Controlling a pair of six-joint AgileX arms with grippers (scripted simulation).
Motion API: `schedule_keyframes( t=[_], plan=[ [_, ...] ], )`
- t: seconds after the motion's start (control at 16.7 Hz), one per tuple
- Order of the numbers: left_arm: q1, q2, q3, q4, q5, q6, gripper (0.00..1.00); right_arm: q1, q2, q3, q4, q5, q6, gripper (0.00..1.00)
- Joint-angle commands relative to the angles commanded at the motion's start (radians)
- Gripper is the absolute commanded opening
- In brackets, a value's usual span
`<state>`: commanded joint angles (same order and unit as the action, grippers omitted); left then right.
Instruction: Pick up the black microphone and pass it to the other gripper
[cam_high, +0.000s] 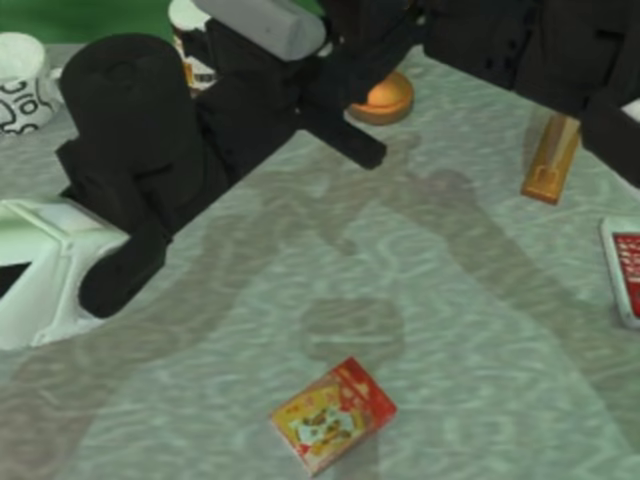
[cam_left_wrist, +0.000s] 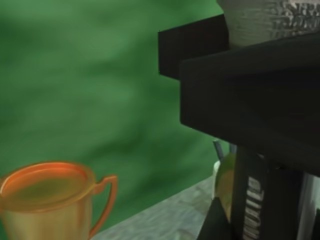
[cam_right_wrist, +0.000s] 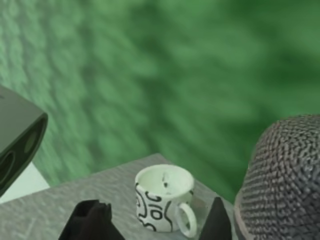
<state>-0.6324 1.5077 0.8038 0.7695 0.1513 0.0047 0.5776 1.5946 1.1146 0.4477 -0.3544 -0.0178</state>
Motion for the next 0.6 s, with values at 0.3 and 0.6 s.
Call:
schedule_keyframes(
  t=[0.3, 0.6],
  plan=[
    [0.0, 0.0, 0.0, 0.0, 0.0, 0.0, 0.0, 0.0, 0.0, 0.0, 0.0, 0.0, 0.0, 0.0],
    [0.0, 0.0, 0.0, 0.0, 0.0, 0.0, 0.0, 0.0, 0.0, 0.0, 0.0, 0.0, 0.0, 0.0]
  ],
)
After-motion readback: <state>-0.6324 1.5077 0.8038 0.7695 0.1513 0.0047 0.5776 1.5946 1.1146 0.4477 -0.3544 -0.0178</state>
